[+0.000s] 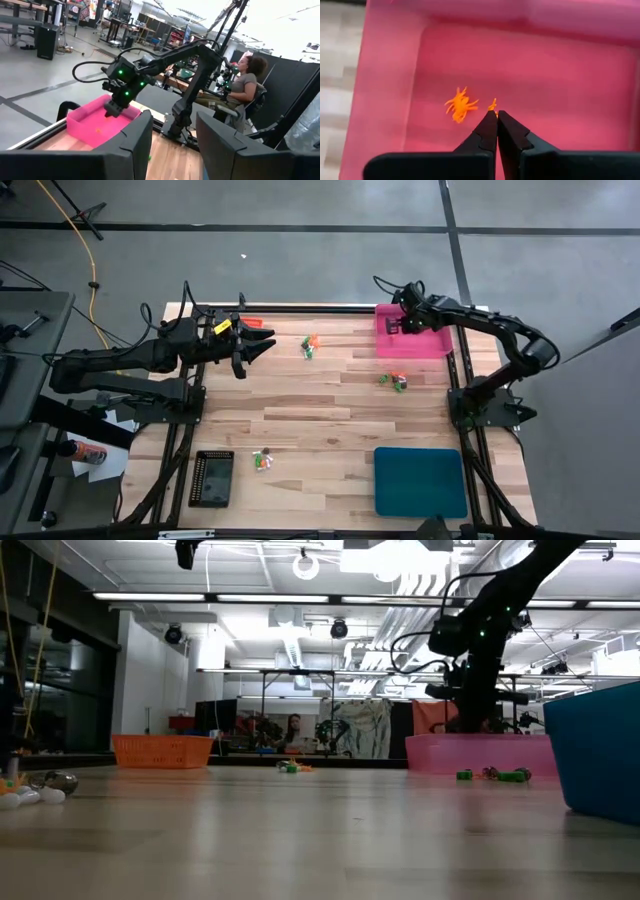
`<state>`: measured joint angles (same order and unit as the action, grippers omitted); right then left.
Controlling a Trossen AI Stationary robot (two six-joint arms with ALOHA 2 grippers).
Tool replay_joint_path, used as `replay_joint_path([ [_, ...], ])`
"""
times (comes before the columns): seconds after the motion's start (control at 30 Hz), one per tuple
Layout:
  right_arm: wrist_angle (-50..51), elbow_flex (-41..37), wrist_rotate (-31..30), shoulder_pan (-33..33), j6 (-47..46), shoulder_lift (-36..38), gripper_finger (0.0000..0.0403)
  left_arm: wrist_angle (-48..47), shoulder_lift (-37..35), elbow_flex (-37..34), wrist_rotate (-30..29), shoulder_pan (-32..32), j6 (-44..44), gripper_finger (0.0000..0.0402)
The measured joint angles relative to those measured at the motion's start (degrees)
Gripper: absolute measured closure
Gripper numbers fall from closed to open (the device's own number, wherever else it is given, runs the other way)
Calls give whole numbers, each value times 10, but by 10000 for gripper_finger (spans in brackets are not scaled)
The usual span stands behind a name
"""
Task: Sort Halloween decoration
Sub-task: Put the orange spider toy into the pink bin
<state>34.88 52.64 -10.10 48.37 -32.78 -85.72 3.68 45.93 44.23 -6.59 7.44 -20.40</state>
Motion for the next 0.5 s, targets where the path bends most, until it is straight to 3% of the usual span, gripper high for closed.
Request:
replay_joint_path([
  [0.2, -7, 0, -4, 0, -4, 3, 374, 0, 0, 0, 0, 0, 0, 265],
  [0.5, 23, 18, -4, 0, 36, 9, 254, -5, 0, 0, 0, 0, 0, 265],
])
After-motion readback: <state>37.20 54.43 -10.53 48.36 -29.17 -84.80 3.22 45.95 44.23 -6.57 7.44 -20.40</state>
